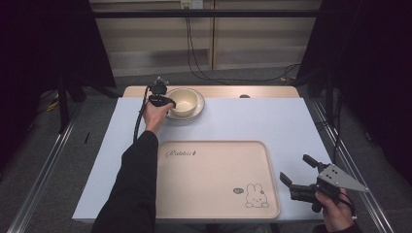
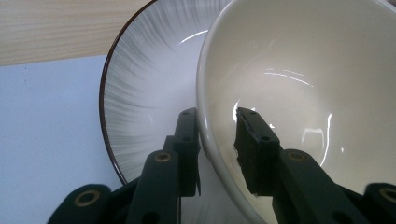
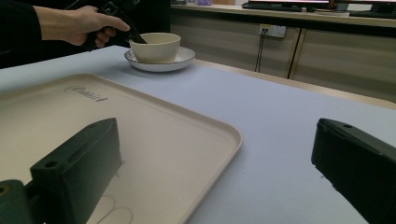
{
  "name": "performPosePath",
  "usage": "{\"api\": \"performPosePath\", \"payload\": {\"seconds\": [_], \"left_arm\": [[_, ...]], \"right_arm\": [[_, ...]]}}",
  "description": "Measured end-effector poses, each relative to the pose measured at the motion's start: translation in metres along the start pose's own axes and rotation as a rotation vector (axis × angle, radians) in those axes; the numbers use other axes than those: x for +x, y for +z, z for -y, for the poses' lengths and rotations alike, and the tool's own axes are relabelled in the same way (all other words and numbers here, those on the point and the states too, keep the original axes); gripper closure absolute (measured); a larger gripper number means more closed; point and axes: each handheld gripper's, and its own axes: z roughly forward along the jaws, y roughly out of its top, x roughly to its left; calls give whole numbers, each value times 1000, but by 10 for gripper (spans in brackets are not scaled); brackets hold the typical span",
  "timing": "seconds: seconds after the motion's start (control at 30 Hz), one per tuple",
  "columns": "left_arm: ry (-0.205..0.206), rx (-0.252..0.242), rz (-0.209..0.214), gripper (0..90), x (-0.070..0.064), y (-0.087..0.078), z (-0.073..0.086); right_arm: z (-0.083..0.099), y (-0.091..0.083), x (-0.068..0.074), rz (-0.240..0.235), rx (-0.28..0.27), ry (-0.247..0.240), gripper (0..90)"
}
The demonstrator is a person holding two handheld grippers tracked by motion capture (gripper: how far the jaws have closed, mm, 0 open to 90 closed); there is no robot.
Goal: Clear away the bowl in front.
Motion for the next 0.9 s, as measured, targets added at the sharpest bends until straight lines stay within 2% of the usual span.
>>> {"api": "performPosePath", "payload": {"seconds": [0.03, 0.1, 0.23, 0.3, 0.43, 0.47, 0.57, 0.63, 0.73, 0.83, 0.9], "left_arm": [[-12, -8, 4, 712, 0, 1, 0], [-3, 4, 9, 737, 2, 0, 0], [-13, 15, 18, 753, 3, 1, 2], [-41, -7, 31, 752, 4, 2, 4], [-33, 7, 19, 773, 4, 2, 4], [-42, 4, 19, 782, 3, 2, 4], [-57, 0, 31, 794, 4, 2, 4], [-89, -19, 47, 807, 5, 3, 4], [-105, -28, 74, 835, 8, 0, 4], [-97, -25, 71, 841, 6, 0, 3], [-102, -23, 86, 841, 8, -1, 3]], "right_arm": [[0, 0, 0, -1, 1, -1, 9], [0, 0, 0, 0, 3, -2, 9], [0, 0, 0, -1, 2, -1, 9], [0, 0, 0, -1, 3, -2, 9], [0, 0, 0, -2, 2, 0, 11], [0, 0, 0, 1, 2, 1, 12], [0, 0, 0, 0, 1, 1, 12], [0, 0, 0, 1, 2, 0, 12], [0, 0, 0, -1, -1, -2, 12], [0, 0, 0, 0, 2, 1, 12], [0, 0, 0, -3, 1, 0, 11]]}}
